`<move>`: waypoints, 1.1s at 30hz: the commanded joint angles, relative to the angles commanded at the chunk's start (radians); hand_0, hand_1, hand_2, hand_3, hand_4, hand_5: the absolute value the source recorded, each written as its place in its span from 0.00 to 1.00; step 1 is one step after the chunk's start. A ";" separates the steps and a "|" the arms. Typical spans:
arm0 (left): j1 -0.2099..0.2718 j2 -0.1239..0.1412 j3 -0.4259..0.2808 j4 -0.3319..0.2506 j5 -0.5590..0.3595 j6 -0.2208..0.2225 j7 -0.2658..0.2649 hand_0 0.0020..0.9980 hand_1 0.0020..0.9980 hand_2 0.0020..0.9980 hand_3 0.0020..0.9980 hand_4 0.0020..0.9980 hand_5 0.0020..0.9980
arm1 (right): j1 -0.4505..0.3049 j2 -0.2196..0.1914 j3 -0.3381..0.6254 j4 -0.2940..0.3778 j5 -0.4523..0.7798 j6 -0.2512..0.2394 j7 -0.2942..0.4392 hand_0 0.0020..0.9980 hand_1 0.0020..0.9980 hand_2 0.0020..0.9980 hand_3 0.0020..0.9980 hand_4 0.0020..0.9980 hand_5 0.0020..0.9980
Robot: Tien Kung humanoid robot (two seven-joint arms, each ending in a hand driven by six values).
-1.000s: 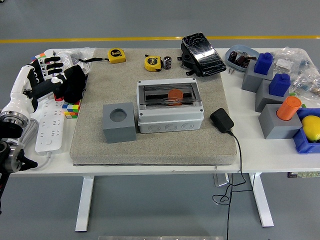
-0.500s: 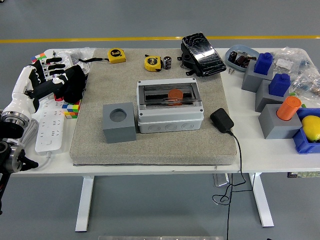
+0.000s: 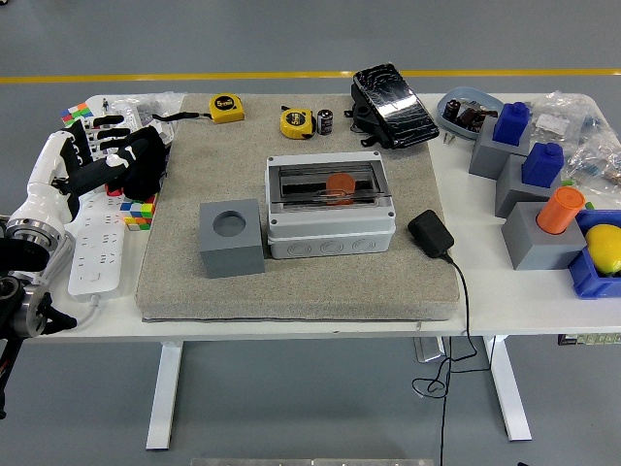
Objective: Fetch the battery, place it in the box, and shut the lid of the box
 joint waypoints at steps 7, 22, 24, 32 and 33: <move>0.001 0.001 -0.001 0.001 0.000 0.000 0.000 0.55 0.68 0.66 0.66 0.92 0.22 | 0.002 0.002 -0.001 0.000 0.001 0.000 0.001 0.68 0.72 0.72 0.69 1.00 0.69; 0.002 0.001 0.001 0.001 -0.001 -0.002 0.000 0.55 0.68 0.65 0.66 0.91 0.22 | 0.001 0.003 -0.003 0.000 0.002 0.000 0.001 0.68 0.72 0.72 0.69 1.00 0.69; 0.002 0.001 0.001 0.001 -0.001 -0.002 0.000 0.55 0.68 0.65 0.66 0.91 0.22 | 0.002 0.003 -0.004 0.000 0.002 0.000 0.001 0.68 0.72 0.72 0.69 1.00 0.69; 0.003 0.002 0.000 0.003 0.007 -0.005 0.002 0.55 0.68 0.65 0.66 0.91 0.22 | 0.007 0.002 -0.008 0.000 0.004 -0.001 0.001 0.68 0.72 0.72 0.69 1.00 0.69; 0.003 0.002 0.000 0.003 0.007 -0.005 0.002 0.55 0.68 0.65 0.66 0.91 0.22 | 0.007 0.002 -0.008 0.000 0.004 -0.001 0.001 0.68 0.72 0.72 0.69 1.00 0.69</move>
